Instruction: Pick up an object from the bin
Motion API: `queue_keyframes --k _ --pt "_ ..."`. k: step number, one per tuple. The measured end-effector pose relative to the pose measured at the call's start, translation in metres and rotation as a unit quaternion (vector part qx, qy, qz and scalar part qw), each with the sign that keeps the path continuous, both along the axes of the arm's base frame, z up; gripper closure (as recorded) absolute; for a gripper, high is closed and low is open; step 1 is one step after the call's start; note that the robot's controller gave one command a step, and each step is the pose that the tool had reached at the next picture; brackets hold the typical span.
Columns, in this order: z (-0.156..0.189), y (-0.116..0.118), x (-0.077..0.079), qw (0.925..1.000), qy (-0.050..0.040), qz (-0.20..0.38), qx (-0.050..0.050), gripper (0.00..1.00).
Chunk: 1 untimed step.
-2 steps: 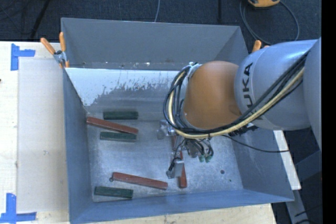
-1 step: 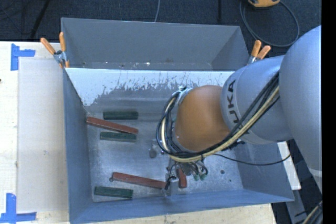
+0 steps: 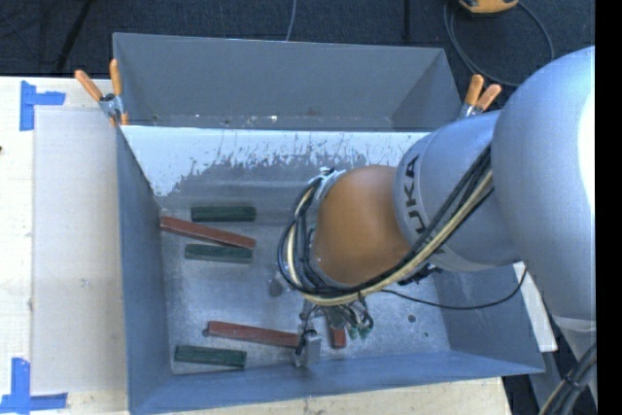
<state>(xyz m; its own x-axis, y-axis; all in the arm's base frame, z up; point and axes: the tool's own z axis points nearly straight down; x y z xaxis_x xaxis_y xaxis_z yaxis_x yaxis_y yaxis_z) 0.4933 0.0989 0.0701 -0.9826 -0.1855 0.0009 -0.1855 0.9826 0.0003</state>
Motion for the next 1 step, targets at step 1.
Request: queue_keyframes --k 1 --pt "0.0014 -0.0054 -0.0234 0.9979 0.0007 -0.065 0.000 1.00"
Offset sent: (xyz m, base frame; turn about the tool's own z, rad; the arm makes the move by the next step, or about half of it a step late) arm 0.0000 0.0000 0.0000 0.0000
